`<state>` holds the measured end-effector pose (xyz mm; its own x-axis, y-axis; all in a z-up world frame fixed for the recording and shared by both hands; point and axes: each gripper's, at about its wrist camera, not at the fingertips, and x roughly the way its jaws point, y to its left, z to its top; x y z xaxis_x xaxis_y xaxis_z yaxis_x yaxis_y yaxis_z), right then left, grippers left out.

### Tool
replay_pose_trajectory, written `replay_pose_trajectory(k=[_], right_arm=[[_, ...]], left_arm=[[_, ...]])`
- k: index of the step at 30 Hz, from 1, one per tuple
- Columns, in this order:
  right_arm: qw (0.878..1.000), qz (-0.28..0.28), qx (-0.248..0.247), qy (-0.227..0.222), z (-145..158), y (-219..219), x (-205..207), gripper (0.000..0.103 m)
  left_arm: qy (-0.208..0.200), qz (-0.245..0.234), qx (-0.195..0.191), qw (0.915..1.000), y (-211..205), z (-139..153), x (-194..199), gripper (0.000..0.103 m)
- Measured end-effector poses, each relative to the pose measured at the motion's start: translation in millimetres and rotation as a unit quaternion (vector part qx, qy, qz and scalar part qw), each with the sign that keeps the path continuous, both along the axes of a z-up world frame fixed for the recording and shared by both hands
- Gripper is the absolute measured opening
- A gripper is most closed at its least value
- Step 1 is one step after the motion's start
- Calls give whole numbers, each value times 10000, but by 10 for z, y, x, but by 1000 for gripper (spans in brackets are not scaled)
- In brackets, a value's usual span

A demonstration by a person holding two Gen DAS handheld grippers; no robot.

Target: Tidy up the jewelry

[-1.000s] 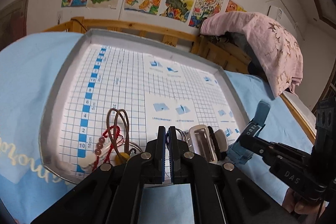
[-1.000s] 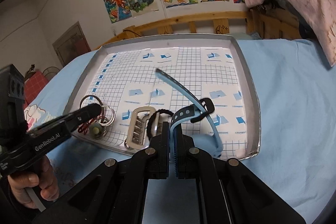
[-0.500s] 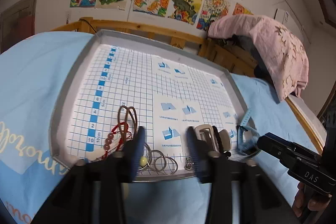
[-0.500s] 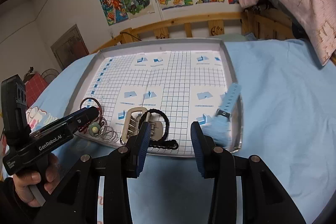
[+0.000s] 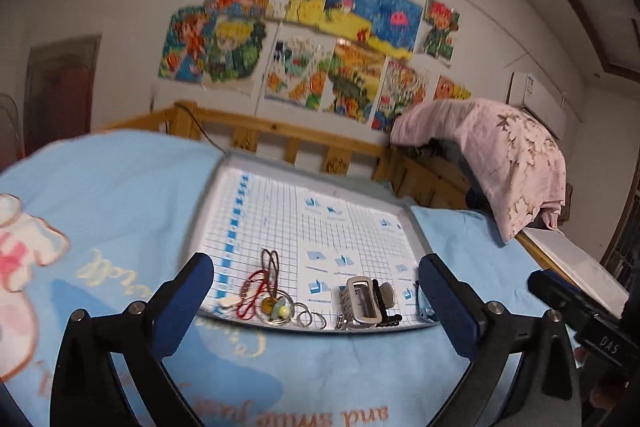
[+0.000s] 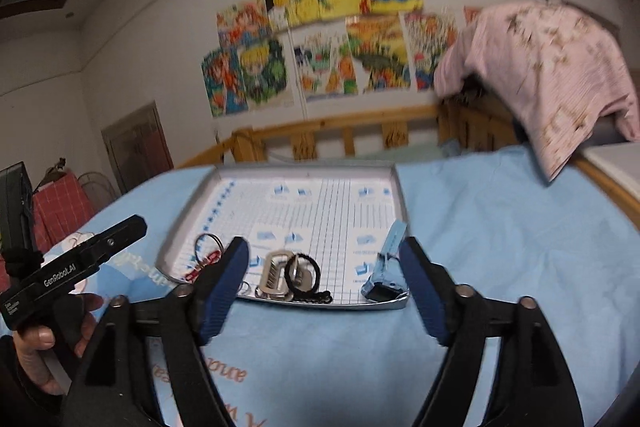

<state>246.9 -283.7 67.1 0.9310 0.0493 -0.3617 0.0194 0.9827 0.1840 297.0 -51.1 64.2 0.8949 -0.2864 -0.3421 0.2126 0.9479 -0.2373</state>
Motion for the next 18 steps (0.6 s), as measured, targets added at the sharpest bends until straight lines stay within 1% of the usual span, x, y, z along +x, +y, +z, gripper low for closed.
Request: replay_pose_trajectory(k=[3, 5, 7, 9, 12, 18], right_arm=[[9996, -56, -105, -251, 93, 73, -310, 82], [9991, -124, -191, -355, 129, 146, -513, 90], [9984, -161, -255, -483, 168, 201, -740, 95], [9979, -190, -297, -549, 191, 249, -934, 99], [9972, -212, -338, -627, 201, 303, -1195, 101], [9961, -246, -459, -712, 162, 413, -1687, 101]], left_arm=[[-195, 98, 112, 9997, 61, 90, -317, 103], [-268, 208, 205, 9992, 107, 148, -543, 103], [-303, 248, 284, 9988, 147, 191, -742, 103], [-445, 282, 348, 9980, 199, 232, -1008, 103], [-639, 363, 424, 9964, 253, 271, -1347, 103], [-798, 437, 491, 9946, 354, 247, -1852, 103]])
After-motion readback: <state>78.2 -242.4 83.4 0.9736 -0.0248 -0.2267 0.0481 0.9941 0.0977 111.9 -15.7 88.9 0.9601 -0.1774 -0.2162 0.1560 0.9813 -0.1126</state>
